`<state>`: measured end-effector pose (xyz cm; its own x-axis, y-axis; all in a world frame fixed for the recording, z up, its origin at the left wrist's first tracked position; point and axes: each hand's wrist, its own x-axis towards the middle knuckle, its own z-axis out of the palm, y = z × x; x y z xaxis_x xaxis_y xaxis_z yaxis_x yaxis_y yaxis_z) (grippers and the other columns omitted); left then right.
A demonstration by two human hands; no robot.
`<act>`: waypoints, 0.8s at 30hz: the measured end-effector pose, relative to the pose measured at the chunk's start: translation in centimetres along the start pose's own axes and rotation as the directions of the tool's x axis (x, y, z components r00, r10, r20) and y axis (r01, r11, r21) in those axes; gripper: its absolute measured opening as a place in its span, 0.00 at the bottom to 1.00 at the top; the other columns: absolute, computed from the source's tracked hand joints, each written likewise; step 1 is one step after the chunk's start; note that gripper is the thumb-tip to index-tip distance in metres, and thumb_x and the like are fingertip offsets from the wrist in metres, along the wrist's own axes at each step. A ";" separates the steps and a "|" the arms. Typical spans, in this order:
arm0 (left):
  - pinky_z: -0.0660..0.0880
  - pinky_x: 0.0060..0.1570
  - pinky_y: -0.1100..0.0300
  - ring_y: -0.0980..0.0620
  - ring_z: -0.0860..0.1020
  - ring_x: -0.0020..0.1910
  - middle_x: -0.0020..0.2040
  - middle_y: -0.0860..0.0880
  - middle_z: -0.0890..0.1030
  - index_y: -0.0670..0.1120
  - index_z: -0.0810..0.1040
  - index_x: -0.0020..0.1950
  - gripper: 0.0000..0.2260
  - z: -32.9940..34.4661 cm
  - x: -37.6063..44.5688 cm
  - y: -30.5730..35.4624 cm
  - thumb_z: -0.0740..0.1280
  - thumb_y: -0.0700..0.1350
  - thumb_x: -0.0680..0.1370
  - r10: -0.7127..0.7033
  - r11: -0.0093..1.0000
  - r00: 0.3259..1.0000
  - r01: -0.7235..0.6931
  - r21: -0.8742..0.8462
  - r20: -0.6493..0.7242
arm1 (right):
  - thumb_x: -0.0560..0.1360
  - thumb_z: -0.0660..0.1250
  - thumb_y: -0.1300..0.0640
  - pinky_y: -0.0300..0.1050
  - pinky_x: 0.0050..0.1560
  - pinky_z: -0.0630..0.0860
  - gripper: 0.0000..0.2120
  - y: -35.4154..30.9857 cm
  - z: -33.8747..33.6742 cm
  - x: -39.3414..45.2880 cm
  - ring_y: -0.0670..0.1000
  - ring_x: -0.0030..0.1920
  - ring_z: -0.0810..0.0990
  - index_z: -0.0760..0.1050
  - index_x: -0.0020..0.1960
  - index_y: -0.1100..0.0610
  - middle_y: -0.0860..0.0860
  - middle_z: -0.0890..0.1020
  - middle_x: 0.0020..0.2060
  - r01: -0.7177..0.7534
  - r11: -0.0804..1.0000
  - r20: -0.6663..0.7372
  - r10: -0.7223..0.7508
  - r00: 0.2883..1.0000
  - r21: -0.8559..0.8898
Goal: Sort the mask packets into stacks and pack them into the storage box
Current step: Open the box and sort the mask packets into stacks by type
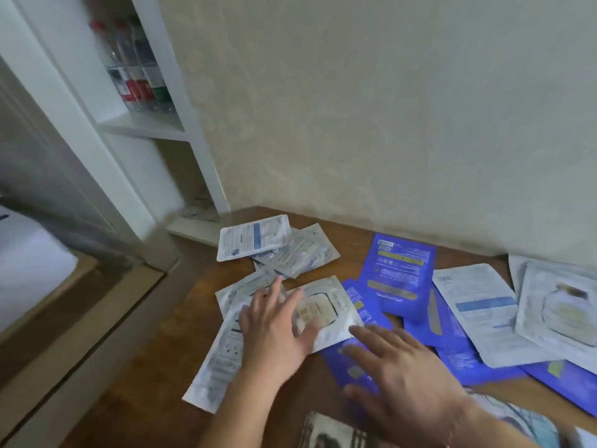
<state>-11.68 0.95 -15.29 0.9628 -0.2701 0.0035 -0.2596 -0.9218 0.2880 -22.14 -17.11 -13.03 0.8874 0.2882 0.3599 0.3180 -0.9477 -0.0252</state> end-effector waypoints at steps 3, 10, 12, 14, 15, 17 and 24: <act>0.41 0.72 0.35 0.48 0.39 0.78 0.79 0.57 0.39 0.65 0.45 0.77 0.42 0.5 1.9 -2.7 0.49 0.80 0.67 -0.075 0.992 0.990 0.061 0.109 0.123 | 0.77 0.56 0.40 0.49 0.61 0.75 0.23 2.7 -0.1 7.2 0.54 0.67 0.74 0.74 0.65 0.49 0.50 0.72 0.69 0.084 0.996 0.274 -0.080 0.958 -0.003; 0.41 0.73 0.36 0.50 0.39 0.78 0.79 0.59 0.39 0.66 0.38 0.76 0.46 1.5 -0.8 -4.7 0.48 0.82 0.63 -0.021 0.984 0.995 0.003 0.178 0.099 | 0.74 0.47 0.28 0.68 0.73 0.42 0.33 2.0 6.5 15.8 0.54 0.78 0.40 0.47 0.76 0.37 0.44 0.41 0.78 0.070 0.996 0.599 -0.018 0.801 -0.063; 0.41 0.73 0.37 0.50 0.39 0.78 0.79 0.60 0.39 0.65 0.41 0.77 0.45 1.5 -1.0 -4.9 0.46 0.82 0.64 -0.011 0.984 0.995 -0.006 0.176 0.097 | 0.75 0.45 0.29 0.69 0.72 0.39 0.32 2.0 7.1 14.9 0.53 0.78 0.39 0.46 0.76 0.37 0.42 0.42 0.78 0.112 0.984 0.630 0.000 0.777 -0.137; 0.42 0.74 0.38 0.51 0.40 0.79 0.79 0.60 0.41 0.64 0.43 0.77 0.42 1.4 -1.3 -5.4 0.44 0.80 0.67 0.000 0.986 0.996 -0.014 0.168 0.086 | 0.76 0.44 0.29 0.70 0.72 0.40 0.31 2.2 6.9 13.1 0.51 0.78 0.41 0.46 0.77 0.37 0.41 0.44 0.78 0.110 0.983 0.602 0.002 0.798 -0.149; 0.43 0.74 0.38 0.52 0.41 0.79 0.79 0.60 0.41 0.64 0.43 0.78 0.41 1.3 -1.4 -5.7 0.43 0.79 0.68 0.002 0.987 0.997 -0.014 0.162 0.075 | 0.76 0.44 0.30 0.70 0.72 0.41 0.31 2.4 6.7 12.0 0.51 0.78 0.41 0.46 0.77 0.38 0.41 0.45 0.78 0.093 0.984 0.598 0.016 0.801 -0.151; 0.43 0.74 0.38 0.51 0.42 0.79 0.80 0.59 0.42 0.63 0.44 0.78 0.40 1.3 -1.8 -5.9 0.43 0.78 0.70 -0.013 0.988 0.998 0.003 0.153 0.065 | 0.77 0.43 0.31 0.69 0.72 0.40 0.31 2.7 6.3 10.1 0.50 0.78 0.39 0.46 0.77 0.39 0.40 0.45 0.78 0.049 0.987 0.605 0.054 0.794 -0.153; 0.41 0.73 0.34 0.47 0.42 0.79 0.80 0.55 0.44 0.61 0.46 0.79 0.40 0.6 -1.2 -4.9 0.47 0.78 0.70 -0.025 0.984 0.998 0.014 0.179 0.058 | 0.53 0.23 0.23 0.66 0.73 0.40 0.56 3.1 3.6 5.1 0.52 0.77 0.35 0.42 0.78 0.43 0.44 0.40 0.78 0.019 0.975 0.547 0.108 0.830 -0.221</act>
<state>-11.64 5.61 -17.24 0.9630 -0.2630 -0.0592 -0.2555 -0.9604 0.1114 -15.41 -18.10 -14.67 0.9535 0.2117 -0.2145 0.2530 -0.9490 0.1880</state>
